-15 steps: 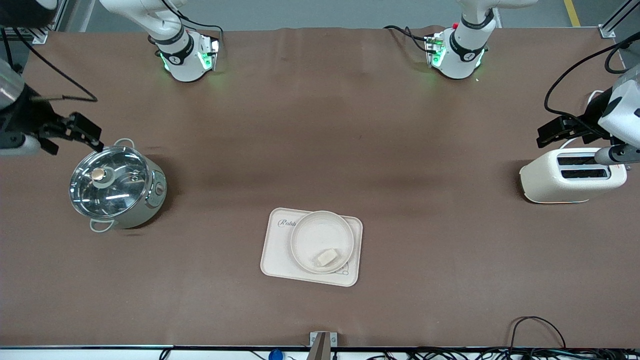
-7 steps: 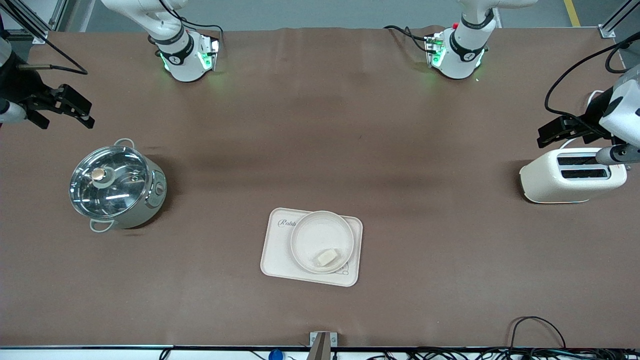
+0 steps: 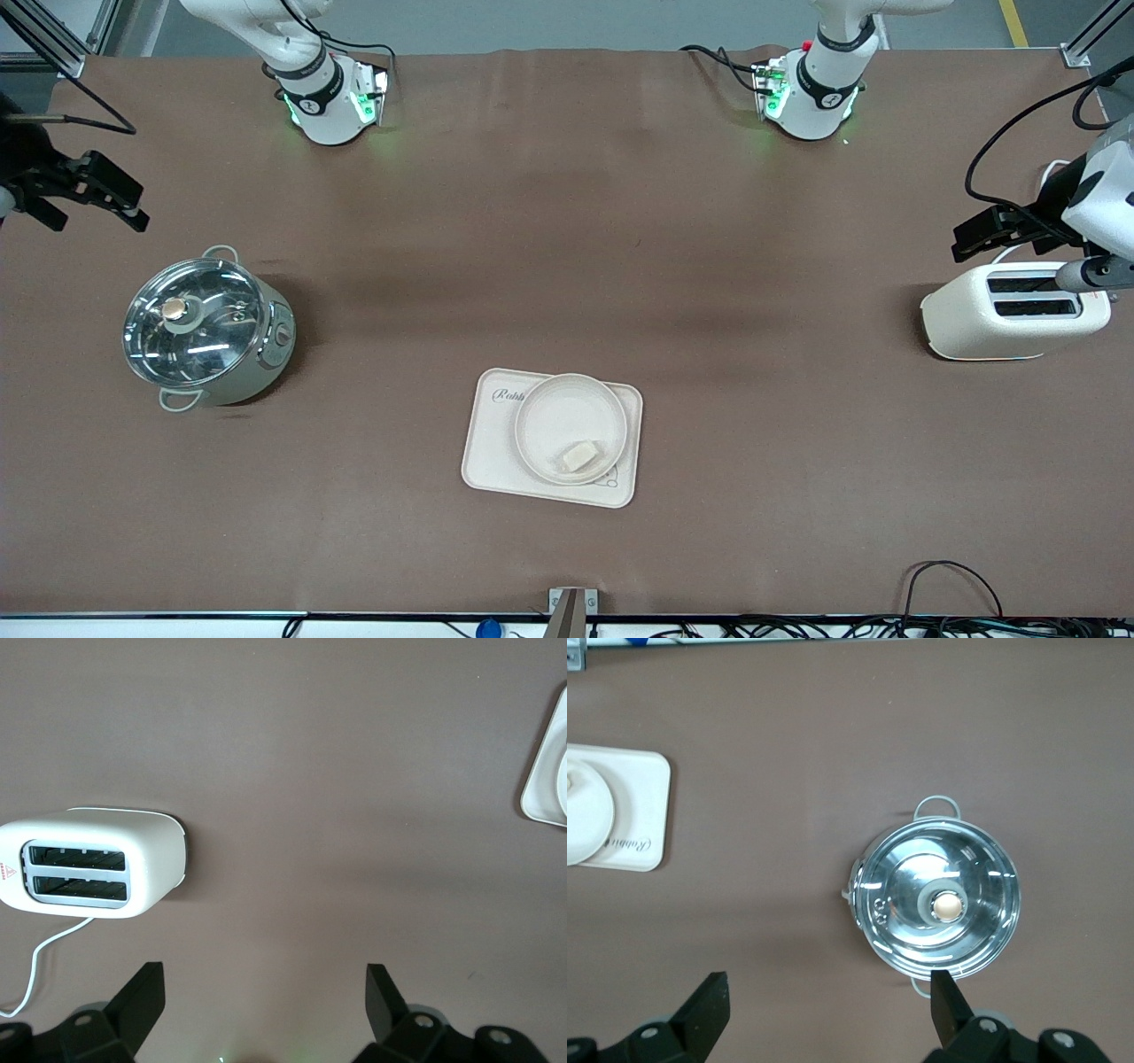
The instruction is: Place bun in plate and plate on tray
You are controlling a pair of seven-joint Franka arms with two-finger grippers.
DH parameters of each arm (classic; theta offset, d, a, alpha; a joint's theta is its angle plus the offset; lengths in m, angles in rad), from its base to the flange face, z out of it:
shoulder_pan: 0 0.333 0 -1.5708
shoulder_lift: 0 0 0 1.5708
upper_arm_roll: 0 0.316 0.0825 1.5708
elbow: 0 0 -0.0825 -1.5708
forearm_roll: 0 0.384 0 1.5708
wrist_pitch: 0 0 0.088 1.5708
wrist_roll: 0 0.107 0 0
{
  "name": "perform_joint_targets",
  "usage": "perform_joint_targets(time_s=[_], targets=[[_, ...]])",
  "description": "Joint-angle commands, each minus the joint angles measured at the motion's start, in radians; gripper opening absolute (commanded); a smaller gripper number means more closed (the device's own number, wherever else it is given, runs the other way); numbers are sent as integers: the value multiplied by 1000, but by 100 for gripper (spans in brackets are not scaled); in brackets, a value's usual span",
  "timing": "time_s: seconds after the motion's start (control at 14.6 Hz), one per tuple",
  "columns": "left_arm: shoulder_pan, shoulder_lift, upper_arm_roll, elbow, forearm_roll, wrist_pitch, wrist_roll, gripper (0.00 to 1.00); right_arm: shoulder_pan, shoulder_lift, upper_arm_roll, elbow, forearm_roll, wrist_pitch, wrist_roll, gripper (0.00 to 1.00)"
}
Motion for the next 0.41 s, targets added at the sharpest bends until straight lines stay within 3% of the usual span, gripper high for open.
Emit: perform_joint_targets(time_s=[0.0, 0.34], targets=[[1, -1, 1, 13, -19, -9, -8, 100, -14, 28, 11, 54, -13, -14, 5, 100], [1, 0, 1, 15, -17, -9, -10, 100, -1, 28, 17, 57, -10, -23, 6, 100]])
